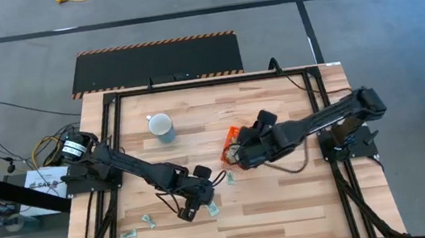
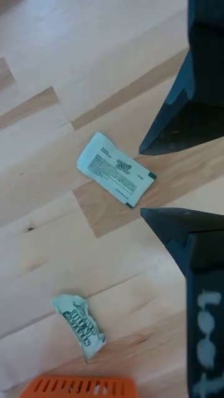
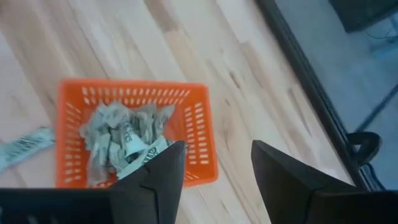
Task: Pick and place Stevia / Truvia into bins
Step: Put the stevia packet into the basket
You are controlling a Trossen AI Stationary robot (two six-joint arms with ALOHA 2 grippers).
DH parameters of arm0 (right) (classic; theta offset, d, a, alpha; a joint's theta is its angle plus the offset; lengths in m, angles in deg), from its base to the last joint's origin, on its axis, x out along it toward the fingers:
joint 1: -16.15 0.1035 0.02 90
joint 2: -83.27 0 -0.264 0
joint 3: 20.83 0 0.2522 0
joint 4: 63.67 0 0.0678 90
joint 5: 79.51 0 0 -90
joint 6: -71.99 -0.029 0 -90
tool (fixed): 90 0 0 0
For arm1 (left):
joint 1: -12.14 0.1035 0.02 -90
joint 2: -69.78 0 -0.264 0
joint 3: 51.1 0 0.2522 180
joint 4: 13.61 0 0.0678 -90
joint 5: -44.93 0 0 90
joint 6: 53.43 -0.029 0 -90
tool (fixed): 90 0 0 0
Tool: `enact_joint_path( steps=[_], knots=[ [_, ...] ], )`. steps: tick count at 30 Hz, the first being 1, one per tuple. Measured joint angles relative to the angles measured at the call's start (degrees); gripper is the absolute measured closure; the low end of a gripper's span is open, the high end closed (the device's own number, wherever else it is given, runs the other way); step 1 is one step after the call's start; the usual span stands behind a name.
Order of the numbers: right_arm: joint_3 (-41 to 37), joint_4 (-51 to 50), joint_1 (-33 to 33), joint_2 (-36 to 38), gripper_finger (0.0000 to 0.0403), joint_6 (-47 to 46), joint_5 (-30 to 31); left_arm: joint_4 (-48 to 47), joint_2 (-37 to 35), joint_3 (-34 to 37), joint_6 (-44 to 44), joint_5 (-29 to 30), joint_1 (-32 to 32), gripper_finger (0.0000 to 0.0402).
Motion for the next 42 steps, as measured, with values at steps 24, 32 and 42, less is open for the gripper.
enact_joint_path(
  steps=[24, 32, 42],
  knots=[
    [-20.3, -5.3, 26.0, 18.8, 0.0241, -40.3, 11.2, 9.2, 7.9, 3.0, -13.9, -3.2, -0.2, 0.0264],
    [-22.0, -2.1, 29.3, 17.6, 0.0245, -44.8, 13.3, 10.3, 9.0, 2.8, -13.6, -3.7, -0.2, 0.0264],
    [-22.0, -0.1, 29.5, 15.8, 0.0263, -44.9, 14.8, 12.6, 9.3, 2.9, -9.9, -2.1, 0.0, 0.0340]
  ],
)
